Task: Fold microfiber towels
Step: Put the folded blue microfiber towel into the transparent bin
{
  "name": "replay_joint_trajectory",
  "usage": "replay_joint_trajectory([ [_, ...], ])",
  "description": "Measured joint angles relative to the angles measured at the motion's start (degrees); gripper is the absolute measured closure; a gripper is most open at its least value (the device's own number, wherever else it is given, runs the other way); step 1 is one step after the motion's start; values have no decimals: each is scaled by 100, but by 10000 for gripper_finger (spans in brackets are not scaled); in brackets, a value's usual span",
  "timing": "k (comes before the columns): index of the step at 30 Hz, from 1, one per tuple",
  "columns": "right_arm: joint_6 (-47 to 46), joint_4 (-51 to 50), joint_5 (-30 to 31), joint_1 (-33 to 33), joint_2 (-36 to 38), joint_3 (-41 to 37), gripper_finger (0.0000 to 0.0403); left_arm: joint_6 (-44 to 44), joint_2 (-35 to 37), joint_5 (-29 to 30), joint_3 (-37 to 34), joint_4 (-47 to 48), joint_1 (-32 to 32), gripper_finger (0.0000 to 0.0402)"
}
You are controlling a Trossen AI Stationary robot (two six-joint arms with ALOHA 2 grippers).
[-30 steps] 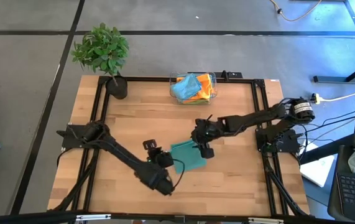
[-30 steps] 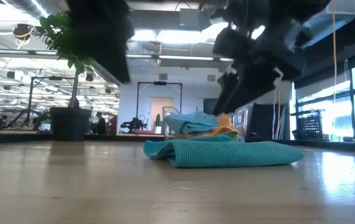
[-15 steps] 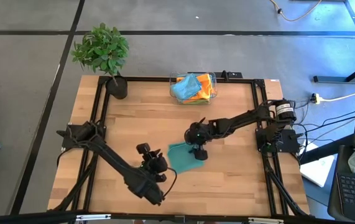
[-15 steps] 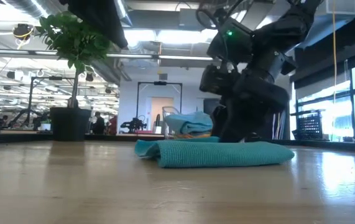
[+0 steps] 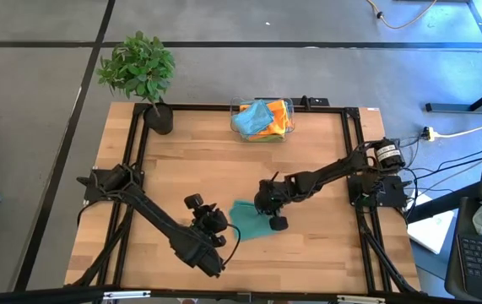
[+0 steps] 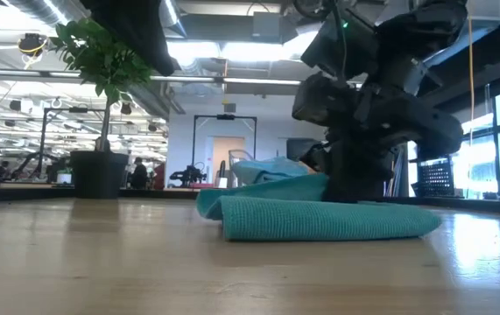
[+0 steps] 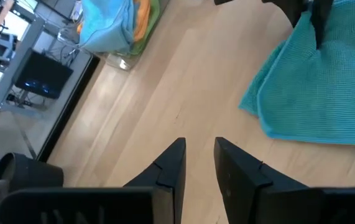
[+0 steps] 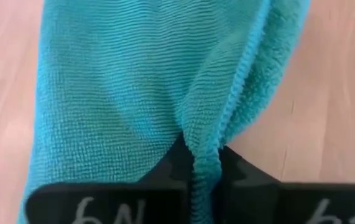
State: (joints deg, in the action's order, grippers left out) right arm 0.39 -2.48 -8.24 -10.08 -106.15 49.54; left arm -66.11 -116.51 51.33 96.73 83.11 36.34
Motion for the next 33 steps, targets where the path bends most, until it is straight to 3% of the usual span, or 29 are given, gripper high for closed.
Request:
replay_joint_trajectory([
  [4,331,-201,285,-36,126,81,387,-36,0,-65,0,0,11,325],
  [14,2326,-1833,2795,608,979,1336,387,-83,0,-202,0,39,25,325],
  [18,3072,-2023,3247,1137,1315,1871,387,-227,0,-705,0,409,97,325],
  [22,3532,-2232,3067,1834,1478,2389,387,-655,0,-981,-2,709,249,325],
  [27,3575,-2223,2327,2852,1478,3002,387,-544,-2,-476,-9,693,391,325],
  [33,3282,-2349,1418,3871,1117,3067,387,-534,-2,-187,-13,691,380,325],
])
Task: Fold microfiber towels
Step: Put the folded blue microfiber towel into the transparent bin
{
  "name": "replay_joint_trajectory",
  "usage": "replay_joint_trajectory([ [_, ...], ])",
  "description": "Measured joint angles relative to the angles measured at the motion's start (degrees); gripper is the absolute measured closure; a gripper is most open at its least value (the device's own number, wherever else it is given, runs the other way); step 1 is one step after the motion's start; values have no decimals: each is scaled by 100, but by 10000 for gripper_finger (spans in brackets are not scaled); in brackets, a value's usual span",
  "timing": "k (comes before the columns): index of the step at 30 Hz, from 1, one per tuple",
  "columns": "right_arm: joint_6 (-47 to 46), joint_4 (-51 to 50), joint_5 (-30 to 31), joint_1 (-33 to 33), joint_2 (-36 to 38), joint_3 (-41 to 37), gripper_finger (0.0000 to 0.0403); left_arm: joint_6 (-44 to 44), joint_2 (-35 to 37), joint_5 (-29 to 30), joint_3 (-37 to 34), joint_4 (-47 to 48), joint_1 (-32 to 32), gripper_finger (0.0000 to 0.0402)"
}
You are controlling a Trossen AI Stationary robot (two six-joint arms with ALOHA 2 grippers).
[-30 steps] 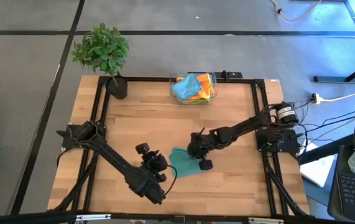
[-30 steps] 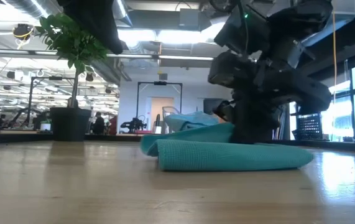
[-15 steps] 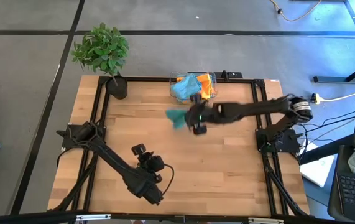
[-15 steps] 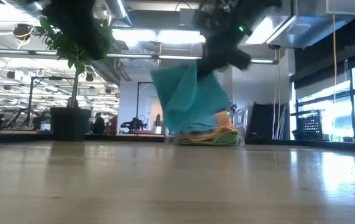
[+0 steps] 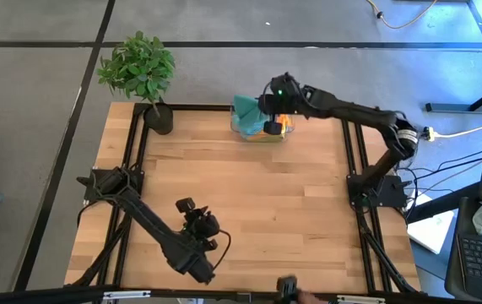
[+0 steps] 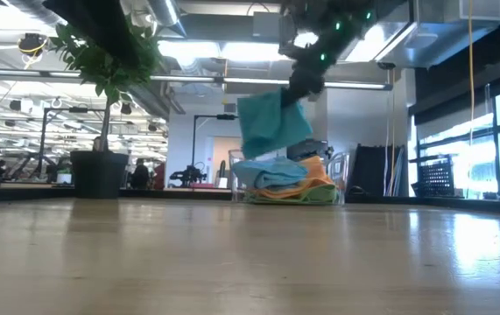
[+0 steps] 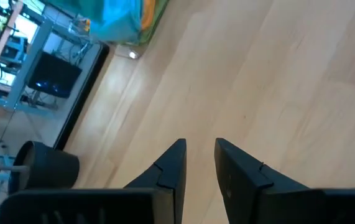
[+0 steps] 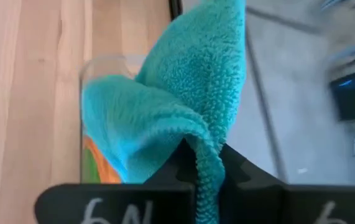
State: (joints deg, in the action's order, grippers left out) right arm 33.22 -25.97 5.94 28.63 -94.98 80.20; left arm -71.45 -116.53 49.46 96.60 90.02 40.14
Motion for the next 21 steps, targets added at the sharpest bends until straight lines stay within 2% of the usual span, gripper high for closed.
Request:
replay_joint_trajectory([
  [3,-105,8,-458,515,-428,9,387,-62,0,144,0,-1,-4,325],
  [10,-198,76,-499,1434,-1544,9,376,-131,0,463,0,-1,-13,325],
  [15,-406,101,-630,1692,-1782,5,387,-133,0,598,0,-1,-32,325],
  [18,-429,107,-643,1715,-1780,4,368,-150,0,601,0,-1,-71,325],
  [21,-458,104,-629,1715,-1690,4,329,-171,0,601,0,-4,-113,325],
])
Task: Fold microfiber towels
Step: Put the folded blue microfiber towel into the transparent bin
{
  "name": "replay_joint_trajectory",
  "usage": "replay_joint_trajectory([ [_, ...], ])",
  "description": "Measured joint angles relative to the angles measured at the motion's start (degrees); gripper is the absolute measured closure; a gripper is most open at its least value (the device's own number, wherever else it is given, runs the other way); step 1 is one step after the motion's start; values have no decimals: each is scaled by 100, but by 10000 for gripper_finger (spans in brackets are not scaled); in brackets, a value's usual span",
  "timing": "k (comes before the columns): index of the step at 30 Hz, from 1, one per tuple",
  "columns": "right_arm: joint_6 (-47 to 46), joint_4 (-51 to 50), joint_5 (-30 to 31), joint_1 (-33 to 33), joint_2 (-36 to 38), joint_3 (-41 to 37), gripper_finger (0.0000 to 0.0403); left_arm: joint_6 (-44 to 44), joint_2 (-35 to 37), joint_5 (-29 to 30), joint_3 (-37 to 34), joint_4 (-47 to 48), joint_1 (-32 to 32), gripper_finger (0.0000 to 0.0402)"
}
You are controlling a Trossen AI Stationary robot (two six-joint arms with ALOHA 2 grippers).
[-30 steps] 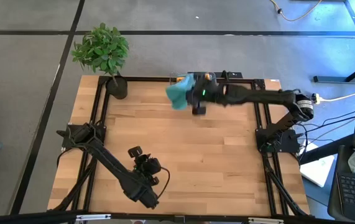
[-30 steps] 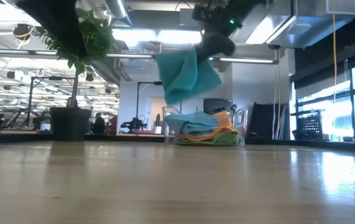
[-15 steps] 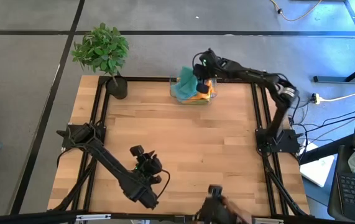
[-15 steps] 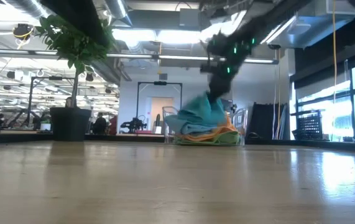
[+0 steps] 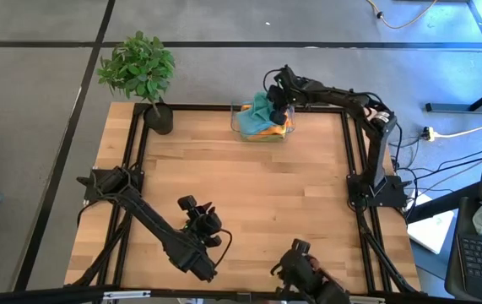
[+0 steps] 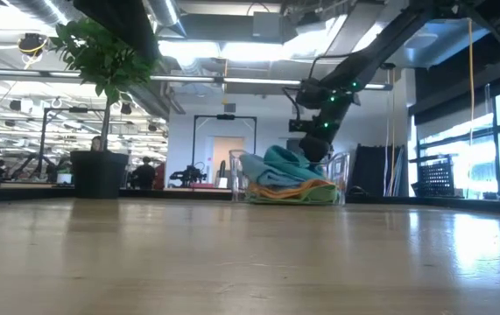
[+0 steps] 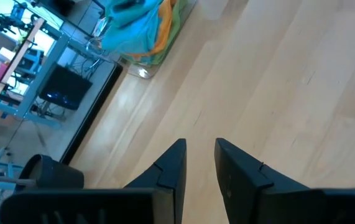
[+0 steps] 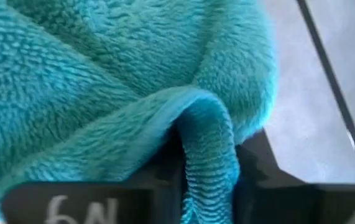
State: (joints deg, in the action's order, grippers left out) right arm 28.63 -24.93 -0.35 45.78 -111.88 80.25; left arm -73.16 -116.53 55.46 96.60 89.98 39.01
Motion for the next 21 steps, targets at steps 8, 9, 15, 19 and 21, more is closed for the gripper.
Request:
replay_joint_trajectory([
  [8,-12,-8,63,-147,681,0,233,-18,0,0,0,-60,-27,325],
  [9,-14,-21,61,-172,796,0,225,-18,0,0,0,-63,-27,325],
  [15,-198,-107,35,-260,1350,0,207,-18,0,0,0,-64,-27,325],
  [19,-292,-293,41,-238,1358,0,206,-18,0,0,0,-66,-27,325],
  [21,-303,-468,41,-226,1307,0,206,-18,0,0,0,-70,-25,325],
])
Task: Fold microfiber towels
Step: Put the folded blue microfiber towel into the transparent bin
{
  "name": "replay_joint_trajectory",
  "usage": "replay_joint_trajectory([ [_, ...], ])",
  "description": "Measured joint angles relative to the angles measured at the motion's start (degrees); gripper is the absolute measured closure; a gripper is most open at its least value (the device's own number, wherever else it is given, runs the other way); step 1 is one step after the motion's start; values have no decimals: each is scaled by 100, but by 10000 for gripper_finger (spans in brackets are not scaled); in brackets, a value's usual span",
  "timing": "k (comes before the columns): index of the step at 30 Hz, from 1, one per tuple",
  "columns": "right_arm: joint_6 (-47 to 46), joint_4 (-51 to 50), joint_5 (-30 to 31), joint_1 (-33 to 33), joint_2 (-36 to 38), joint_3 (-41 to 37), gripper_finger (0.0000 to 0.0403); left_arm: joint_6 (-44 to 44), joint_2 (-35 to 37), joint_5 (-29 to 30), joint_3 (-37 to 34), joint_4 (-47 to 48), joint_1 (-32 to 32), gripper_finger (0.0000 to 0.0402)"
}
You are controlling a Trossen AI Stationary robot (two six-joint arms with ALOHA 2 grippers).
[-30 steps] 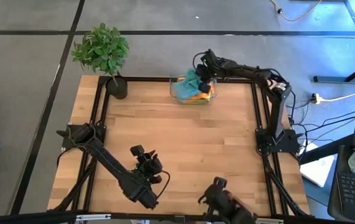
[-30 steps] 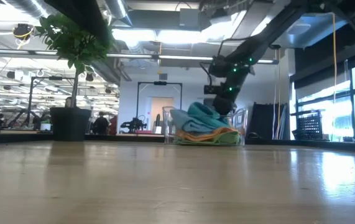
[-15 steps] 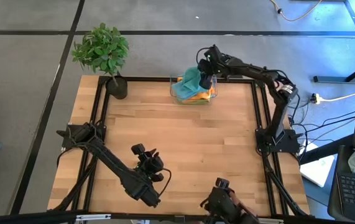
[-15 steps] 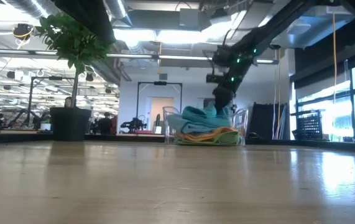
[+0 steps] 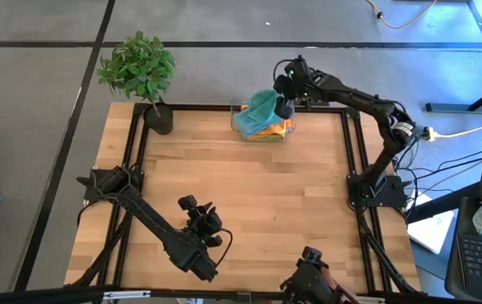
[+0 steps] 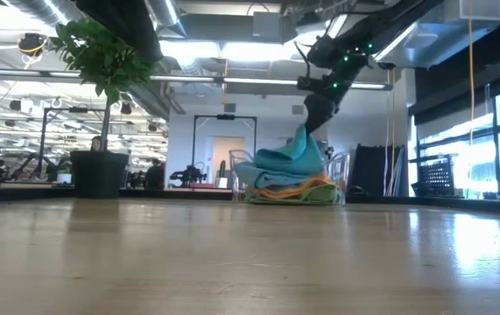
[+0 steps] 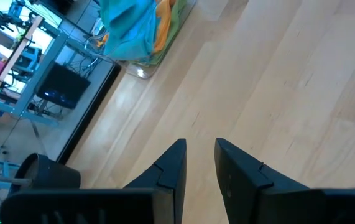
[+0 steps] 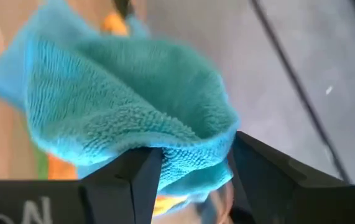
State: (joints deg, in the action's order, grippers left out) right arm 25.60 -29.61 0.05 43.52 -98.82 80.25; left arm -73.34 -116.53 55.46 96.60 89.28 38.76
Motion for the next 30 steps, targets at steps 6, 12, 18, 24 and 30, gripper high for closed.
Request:
replay_joint_trajectory([
  [6,-30,-172,340,25,-352,-2,206,0,0,0,0,-44,24,325],
  [12,-193,-175,1091,138,-510,-4,205,0,0,0,0,-44,24,325],
  [18,-340,-158,1047,212,-425,92,205,15,0,79,0,-44,24,325],
  [24,-304,-142,920,243,-408,210,205,7,0,85,0,-44,16,325],
  [30,-657,-559,1130,536,-410,212,205,2,0,85,0,-46,16,325],
])
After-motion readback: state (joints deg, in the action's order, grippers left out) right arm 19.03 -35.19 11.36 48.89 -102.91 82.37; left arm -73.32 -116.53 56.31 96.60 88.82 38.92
